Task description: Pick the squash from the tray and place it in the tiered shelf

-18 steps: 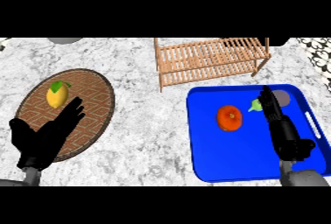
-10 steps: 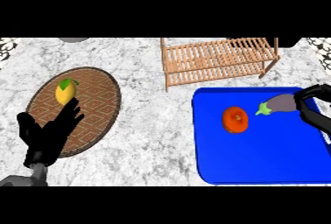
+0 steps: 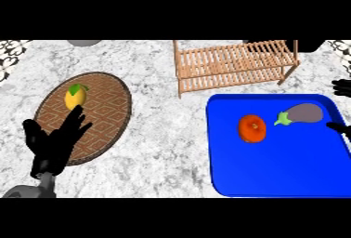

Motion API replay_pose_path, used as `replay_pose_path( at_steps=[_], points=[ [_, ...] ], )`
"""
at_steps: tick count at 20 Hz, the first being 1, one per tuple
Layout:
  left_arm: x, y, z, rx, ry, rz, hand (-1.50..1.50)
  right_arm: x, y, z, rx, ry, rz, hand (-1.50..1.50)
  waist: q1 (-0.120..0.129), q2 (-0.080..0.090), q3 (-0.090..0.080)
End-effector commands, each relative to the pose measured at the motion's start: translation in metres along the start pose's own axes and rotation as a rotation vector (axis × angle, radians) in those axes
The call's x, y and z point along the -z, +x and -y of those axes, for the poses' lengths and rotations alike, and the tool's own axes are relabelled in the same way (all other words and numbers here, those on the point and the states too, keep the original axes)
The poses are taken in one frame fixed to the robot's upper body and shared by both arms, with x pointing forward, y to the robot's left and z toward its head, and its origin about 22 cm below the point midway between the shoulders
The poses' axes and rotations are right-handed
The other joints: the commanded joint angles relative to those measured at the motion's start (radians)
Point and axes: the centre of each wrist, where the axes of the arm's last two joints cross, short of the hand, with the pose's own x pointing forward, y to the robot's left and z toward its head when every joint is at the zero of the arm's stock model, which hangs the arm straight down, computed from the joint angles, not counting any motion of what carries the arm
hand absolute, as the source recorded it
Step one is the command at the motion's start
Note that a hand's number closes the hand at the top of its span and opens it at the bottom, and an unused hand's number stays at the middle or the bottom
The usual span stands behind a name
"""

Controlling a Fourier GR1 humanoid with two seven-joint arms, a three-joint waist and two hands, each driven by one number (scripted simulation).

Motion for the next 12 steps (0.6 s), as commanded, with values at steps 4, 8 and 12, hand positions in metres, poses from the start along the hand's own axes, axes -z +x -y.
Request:
replay_pose_path(
  at_steps=[4, 8, 12],
  points=[
    [0.007, -0.008, 0.008, 0.004, 0.024, -0.095, 0.0, 0.007, 0.037, 0.016, -0.04, 0.283, 0.005, -1.5, -0.021, 0.002, -0.012],
    [0.002, -0.019, -0.011, -0.008, 0.032, -0.093, 0.0, 0.013, 0.067, 0.002, -0.14, 0.389, -0.024, -1.5, -0.029, 0.0, -0.014],
    [-0.004, -0.016, 0.0, -0.022, 0.015, -0.102, 0.0, 0.028, 0.094, -0.033, -0.222, 0.379, -0.089, -1.5, -0.022, -0.002, -0.013]
  ],
)
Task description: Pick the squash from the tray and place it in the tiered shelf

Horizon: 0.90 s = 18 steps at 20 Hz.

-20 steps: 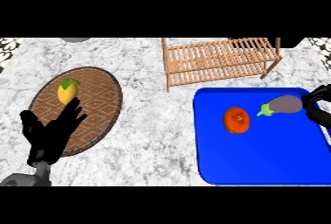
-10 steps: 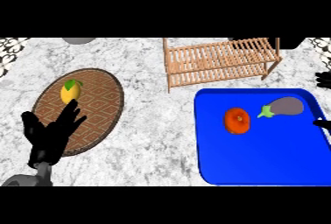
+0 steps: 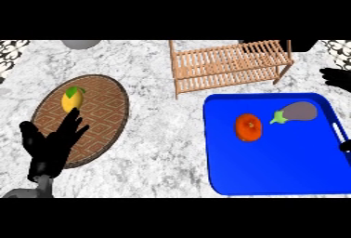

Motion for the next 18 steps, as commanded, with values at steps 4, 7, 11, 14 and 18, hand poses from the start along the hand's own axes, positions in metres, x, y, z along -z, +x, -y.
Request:
replay_pose_path(
  at_steps=[4, 7, 11, 14, 18],
  points=[
    [-0.006, -0.013, 0.004, 0.002, 0.0, -0.1, 0.0, 0.027, 0.061, -0.042, -0.098, -0.03, -0.133, -1.5, -0.003, 0.007, -0.011],
    [0.004, -0.02, 0.004, 0.005, -0.002, -0.083, 0.0, 0.048, 0.094, -0.052, -0.11, -0.072, -0.179, -1.5, 0.004, 0.013, -0.012],
    [-0.006, -0.02, 0.011, 0.009, -0.011, -0.09, 0.0, 0.051, 0.097, -0.084, -0.187, -0.088, -0.266, -1.5, 0.007, 0.012, -0.01],
    [0.008, -0.014, -0.003, -0.009, -0.011, -0.094, 0.0, 0.054, 0.091, -0.09, -0.199, -0.037, -0.322, -1.5, 0.003, 0.014, -0.01],
    [0.008, -0.003, 0.011, -0.002, -0.023, -0.095, 0.0, 0.058, 0.107, -0.108, -0.284, 0.015, -0.357, -1.5, 0.002, 0.013, -0.01]
  ],
)
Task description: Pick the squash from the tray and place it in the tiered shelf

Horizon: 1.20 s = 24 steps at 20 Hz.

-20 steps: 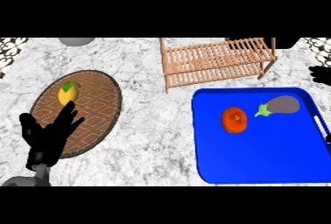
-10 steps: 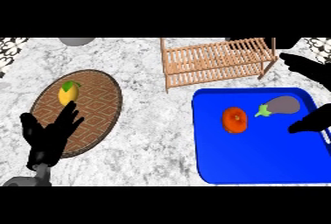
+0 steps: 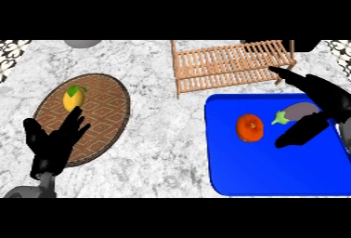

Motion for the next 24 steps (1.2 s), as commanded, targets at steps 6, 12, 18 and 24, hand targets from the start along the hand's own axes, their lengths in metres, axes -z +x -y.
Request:
replay_pose_path(
  at_steps=[6, 12, 18, 24],
  points=[
    [0.007, -0.021, 0.012, -0.007, -0.019, -0.08, 0.0, 0.016, 0.009, -0.043, -0.114, 0.027, -0.11, -1.5, -0.001, 0.012, -0.011],
    [-0.005, -0.015, 0.001, -0.002, -0.008, -0.093, 0.0, 0.001, 0.016, -0.056, -0.122, -0.037, -0.135, -1.5, -0.003, 0.008, -0.011],
    [0.005, -0.022, 0.023, -0.004, -0.001, -0.079, 0.0, 0.011, 0.01, -0.064, -0.109, -0.05, -0.145, -1.5, -0.003, 0.011, -0.011],
    [0.0, -0.014, 0.009, 0.004, 0.003, -0.069, 0.0, 0.031, -0.009, -0.086, -0.172, -0.041, -0.186, -1.5, 0.002, 0.011, -0.011]
  ],
)
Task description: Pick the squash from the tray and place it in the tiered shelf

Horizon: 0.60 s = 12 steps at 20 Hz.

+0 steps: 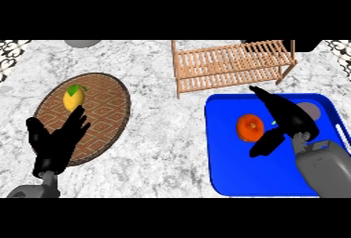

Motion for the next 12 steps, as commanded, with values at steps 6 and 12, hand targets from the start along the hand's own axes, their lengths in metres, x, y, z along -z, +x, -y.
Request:
replay_pose_path(
  at_steps=[6, 12],
  points=[
    [-0.002, -0.016, 0.002, 0.016, 0.002, -0.076, 0.0, 0.027, 0.006, -0.027, -0.071, -0.049, -0.051, -1.5, 0.005, 0.009, -0.01],
    [0.001, -0.017, 0.01, -0.002, 0.024, -0.092, 0.0, 0.029, -0.023, -0.041, -0.043, -0.068, -0.016, -1.5, -0.001, 0.009, -0.01]
  ],
)
